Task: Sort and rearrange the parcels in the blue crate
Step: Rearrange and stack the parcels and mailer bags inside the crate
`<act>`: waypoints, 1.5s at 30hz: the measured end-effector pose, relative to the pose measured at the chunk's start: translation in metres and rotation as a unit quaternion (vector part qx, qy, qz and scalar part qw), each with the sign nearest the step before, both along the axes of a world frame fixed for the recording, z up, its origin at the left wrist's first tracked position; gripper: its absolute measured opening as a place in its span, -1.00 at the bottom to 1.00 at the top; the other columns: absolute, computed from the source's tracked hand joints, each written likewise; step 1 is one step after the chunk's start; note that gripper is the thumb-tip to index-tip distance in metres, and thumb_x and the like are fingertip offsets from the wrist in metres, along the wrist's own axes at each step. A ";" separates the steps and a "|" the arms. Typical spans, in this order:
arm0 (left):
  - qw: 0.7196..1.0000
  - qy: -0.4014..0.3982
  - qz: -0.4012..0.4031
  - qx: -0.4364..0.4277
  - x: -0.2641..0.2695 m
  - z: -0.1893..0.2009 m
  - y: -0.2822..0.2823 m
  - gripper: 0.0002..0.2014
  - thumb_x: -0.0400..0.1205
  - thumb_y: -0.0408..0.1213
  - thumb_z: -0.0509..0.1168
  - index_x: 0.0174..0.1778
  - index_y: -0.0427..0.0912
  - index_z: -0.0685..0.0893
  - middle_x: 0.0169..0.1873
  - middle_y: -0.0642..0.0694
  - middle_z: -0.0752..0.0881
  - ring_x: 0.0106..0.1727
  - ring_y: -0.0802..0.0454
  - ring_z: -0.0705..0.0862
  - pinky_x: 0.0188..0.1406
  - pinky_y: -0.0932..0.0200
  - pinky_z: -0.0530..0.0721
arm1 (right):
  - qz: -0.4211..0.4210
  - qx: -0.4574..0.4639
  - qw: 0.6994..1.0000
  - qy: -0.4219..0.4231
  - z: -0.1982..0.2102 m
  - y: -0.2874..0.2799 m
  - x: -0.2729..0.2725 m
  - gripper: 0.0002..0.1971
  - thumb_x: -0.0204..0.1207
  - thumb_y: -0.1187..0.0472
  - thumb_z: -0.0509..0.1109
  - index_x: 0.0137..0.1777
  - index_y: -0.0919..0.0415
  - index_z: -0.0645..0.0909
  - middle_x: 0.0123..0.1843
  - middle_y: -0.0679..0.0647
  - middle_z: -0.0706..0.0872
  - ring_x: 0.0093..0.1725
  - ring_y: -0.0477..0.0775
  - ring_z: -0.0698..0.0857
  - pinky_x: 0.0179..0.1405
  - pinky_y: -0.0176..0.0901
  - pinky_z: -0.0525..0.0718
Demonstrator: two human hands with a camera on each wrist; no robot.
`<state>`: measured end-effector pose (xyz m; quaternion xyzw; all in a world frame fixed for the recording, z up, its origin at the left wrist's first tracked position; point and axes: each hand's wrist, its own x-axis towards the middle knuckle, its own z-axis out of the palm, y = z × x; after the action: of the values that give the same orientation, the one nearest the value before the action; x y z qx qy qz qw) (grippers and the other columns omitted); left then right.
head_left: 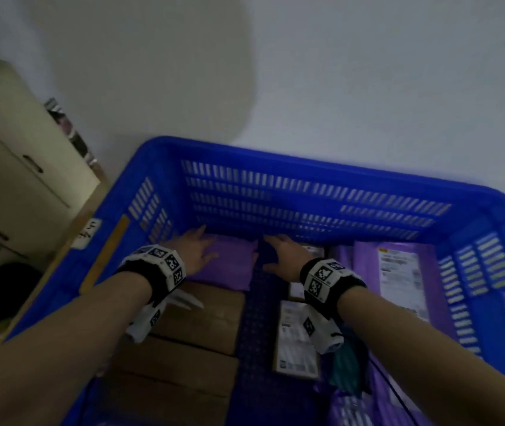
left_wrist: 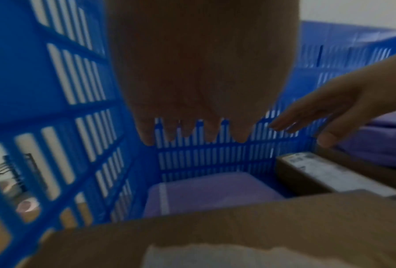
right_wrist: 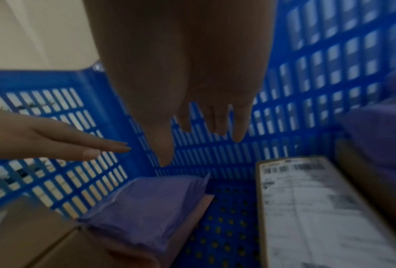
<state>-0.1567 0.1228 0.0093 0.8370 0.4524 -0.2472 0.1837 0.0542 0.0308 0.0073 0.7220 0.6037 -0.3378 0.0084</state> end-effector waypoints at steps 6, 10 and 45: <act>0.996 0.062 -0.012 -0.068 -0.006 -0.027 0.005 -0.42 0.71 0.17 -0.21 0.67 0.10 0.03 0.69 -0.04 -0.17 0.71 -0.06 -0.16 0.67 -0.16 0.00 | -0.029 -0.112 0.991 0.073 -0.021 0.026 -0.036 -0.48 0.67 0.15 0.22 0.55 0.39 0.28 0.49 0.33 0.46 0.44 0.26 0.49 0.39 -0.05 0.48; 0.990 0.097 -0.013 -0.105 -0.006 -0.032 -0.002 -0.45 0.72 0.17 -0.24 0.66 0.18 0.04 0.70 0.04 -0.10 0.71 -0.07 -0.11 0.64 -0.28 -0.03 | -0.089 -0.124 0.981 0.116 -0.029 0.035 -0.045 -0.57 0.70 0.24 0.16 0.49 0.46 0.34 0.47 0.37 0.47 0.43 0.28 0.49 0.40 -0.01 0.48; 0.748 -0.429 0.433 -0.263 -0.014 0.069 -0.023 -0.63 0.74 -0.11 0.10 0.29 -0.32 0.53 0.06 -0.30 0.69 -0.09 -0.11 0.66 -0.17 0.11 0.59 | -0.204 0.164 0.950 0.170 0.065 -0.003 -0.031 -0.91 0.41 0.37 0.47 -0.12 0.38 0.73 -0.28 0.15 0.70 -0.25 0.04 0.66 -0.15 -0.03 0.69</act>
<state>-0.1710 0.1001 0.0779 0.4874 0.5570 0.1344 0.6589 0.0229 0.0276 0.0724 0.7531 0.4827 -0.3468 -0.2821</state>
